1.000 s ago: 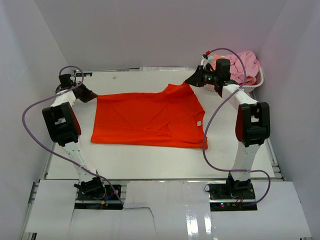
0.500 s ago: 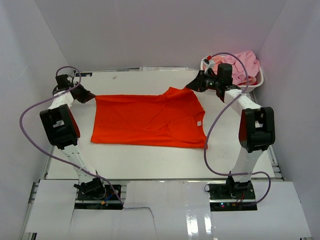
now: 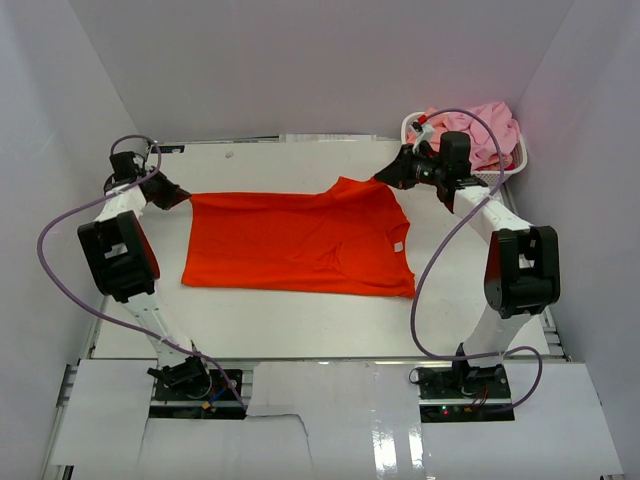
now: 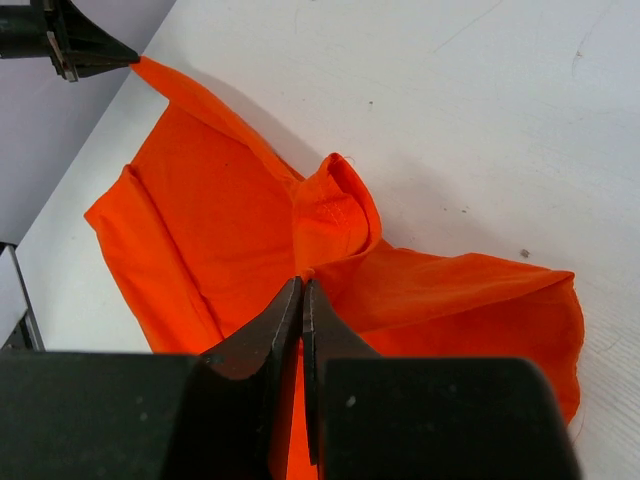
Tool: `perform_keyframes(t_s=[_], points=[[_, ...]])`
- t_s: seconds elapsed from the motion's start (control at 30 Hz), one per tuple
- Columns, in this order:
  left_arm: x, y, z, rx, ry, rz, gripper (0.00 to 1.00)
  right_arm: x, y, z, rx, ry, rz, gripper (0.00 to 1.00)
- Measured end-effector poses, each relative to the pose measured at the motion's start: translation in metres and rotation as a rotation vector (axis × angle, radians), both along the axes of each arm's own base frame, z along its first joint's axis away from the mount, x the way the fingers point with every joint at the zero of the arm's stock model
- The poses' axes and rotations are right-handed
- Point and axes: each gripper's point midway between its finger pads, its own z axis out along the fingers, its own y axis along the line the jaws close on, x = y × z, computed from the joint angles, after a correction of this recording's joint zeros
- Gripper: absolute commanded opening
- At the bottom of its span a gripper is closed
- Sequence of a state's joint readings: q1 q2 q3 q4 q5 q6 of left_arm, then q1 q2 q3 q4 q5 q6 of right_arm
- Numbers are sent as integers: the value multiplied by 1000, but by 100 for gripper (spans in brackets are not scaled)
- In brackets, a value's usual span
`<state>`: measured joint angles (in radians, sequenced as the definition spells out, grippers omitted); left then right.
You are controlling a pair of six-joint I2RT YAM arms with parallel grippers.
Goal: Fold and stack the t-shirts
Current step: Fold the other side of the tshirt into a rectangle
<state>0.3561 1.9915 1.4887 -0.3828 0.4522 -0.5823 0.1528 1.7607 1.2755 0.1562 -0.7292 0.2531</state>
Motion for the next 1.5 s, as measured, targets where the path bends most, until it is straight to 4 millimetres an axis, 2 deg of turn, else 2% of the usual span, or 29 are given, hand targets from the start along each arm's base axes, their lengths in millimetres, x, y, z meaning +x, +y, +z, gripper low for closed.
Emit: perform_keyframes(t_s=[0.3,0.57,0.83,1.1,1.27,1.5], points=[[-13,2,-1,-5,17,12,0,-17,-3,5,-1,-12,0,8],[-19,4,2,-2,14,17,0,-32,-6,3,-9,-13,1,8],[-31,2,-4,-10,39,22,0,-46,-9,-3,-21,-6,-5,8],[-36,1,4,-3,25,25,0,-55,-12,-5,-26,-5,-11,8],[-43,0,7,1,21,25,0,-62,-13,-11,-33,6,-12,8],[-54,0,0,1,45,35,0,-75,-17,-25,-49,28,-19,8]])
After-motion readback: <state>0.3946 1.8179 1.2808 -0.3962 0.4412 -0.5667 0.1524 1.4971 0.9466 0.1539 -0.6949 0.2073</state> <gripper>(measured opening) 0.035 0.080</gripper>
